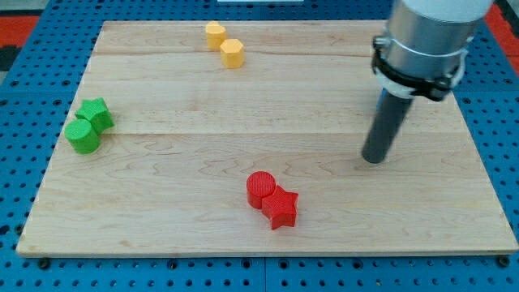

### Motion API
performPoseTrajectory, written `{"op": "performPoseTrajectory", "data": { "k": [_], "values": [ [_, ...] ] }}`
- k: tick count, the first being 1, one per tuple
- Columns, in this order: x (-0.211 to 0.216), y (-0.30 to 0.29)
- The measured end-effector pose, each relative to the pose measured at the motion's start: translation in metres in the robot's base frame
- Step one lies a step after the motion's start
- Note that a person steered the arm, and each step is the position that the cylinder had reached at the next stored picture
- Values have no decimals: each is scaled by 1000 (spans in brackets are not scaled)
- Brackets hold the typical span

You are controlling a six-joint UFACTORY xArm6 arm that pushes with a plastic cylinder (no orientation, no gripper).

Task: Move the cube below the green blocks

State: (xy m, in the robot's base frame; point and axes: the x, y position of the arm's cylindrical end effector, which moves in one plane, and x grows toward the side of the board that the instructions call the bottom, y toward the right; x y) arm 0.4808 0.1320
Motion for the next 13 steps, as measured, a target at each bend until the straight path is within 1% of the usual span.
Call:
{"op": "performPoseTrajectory", "data": {
  "k": [1, 2, 3, 4, 5, 6, 7, 8, 9, 10, 11, 12, 13],
  "values": [
    [-58, -70],
    [-105, -43],
    [-121, -30],
    [-155, 1],
    [-197, 65],
    [-197, 93],
    [-132, 50],
    [-74, 26],
    [-83, 2],
    [-109, 3],
    [-130, 48],
    [-144, 61],
    [-106, 103]
  ]
}}
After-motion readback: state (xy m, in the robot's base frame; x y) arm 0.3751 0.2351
